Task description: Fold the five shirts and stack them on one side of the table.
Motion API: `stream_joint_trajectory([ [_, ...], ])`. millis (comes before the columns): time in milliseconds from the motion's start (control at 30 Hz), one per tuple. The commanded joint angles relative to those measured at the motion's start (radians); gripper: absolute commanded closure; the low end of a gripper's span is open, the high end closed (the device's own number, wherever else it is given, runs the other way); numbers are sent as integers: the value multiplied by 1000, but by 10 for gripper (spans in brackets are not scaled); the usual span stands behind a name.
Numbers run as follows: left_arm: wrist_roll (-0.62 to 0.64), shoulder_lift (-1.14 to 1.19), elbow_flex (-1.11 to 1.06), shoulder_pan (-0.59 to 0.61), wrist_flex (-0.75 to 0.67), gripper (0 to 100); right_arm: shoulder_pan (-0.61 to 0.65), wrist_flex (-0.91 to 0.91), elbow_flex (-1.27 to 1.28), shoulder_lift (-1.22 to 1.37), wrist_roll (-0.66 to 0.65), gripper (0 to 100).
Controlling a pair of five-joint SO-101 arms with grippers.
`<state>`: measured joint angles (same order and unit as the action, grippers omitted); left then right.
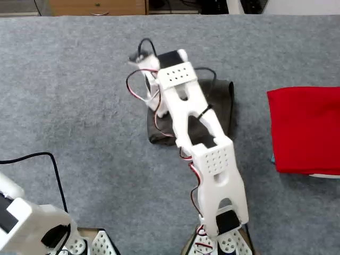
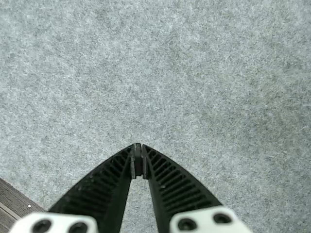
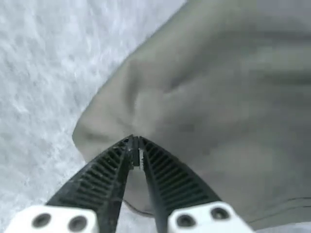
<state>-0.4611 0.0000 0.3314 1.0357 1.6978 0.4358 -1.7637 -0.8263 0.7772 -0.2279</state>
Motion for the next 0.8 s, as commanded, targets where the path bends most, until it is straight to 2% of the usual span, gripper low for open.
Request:
stream_joint_trajectory([
  [0, -8, -39, 40, 5, -12, 982, -19, 51, -143, -50, -25, 994],
  [200, -8, -39, 40, 5, -12, 982, -61, 307, -214, 104, -120, 995],
  [300, -9, -39, 40, 5, -12, 982, -62, 377, -245, 199, -167, 995],
  [467, -11, -39, 40, 6, -12, 982, -25, 384, -381, 343, -204, 995],
  [667, -11, -39, 40, 9, -12, 982, 35, 377, -581, 484, -308, 995],
  [767, -55, -41, 40, 9, -12, 982, 61, 302, -708, 499, -315, 995],
])
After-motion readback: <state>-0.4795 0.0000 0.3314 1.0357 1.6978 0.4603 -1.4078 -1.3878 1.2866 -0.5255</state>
